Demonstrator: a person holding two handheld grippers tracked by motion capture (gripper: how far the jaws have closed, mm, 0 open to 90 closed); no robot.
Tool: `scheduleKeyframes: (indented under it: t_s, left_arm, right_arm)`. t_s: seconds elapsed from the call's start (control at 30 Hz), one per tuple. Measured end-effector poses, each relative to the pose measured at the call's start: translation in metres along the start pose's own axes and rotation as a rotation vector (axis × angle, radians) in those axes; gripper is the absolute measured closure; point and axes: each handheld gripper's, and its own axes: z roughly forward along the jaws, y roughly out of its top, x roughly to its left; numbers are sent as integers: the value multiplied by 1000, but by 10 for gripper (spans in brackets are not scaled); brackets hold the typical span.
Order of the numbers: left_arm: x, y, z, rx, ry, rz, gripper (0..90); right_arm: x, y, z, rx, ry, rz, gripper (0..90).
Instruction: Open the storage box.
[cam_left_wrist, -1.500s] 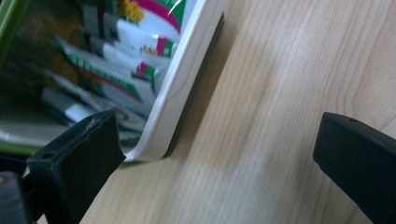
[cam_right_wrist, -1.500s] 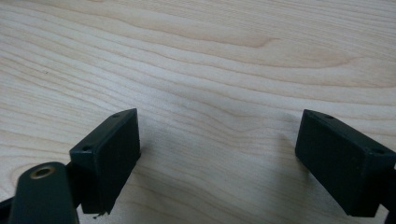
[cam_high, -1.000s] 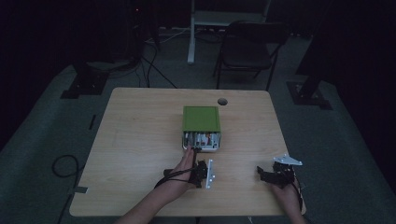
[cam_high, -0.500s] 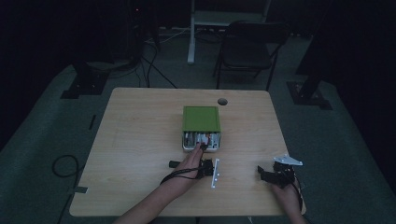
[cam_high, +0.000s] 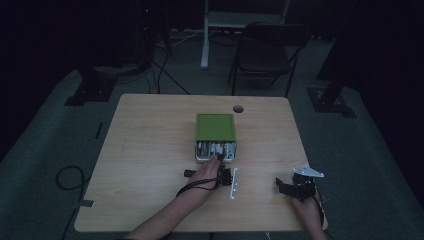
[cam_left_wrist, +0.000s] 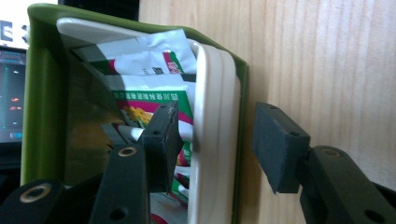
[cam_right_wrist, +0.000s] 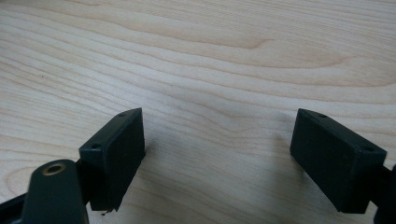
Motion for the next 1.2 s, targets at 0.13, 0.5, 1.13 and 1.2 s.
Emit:
scheduleKeyframes:
  t_s: [0.13, 0.5, 1.13, 1.2]
  left_arm:
    - [0, 2, 1, 0, 11, 20, 592]
    - [-5, 5, 9, 56, 41, 62, 721]
    - [-3, 11, 0, 79, -9, 62, 735]
    - [-3, 11, -1, 78, -16, 55, 735]
  right_arm:
    - [0, 0, 0, 0, 1, 2, 171]
    - [0, 0, 0, 0, 0, 0, 171]
    - [0, 0, 0, 0, 0, 1, 172]
    - [0, 0, 0, 0, -1, 1, 172]
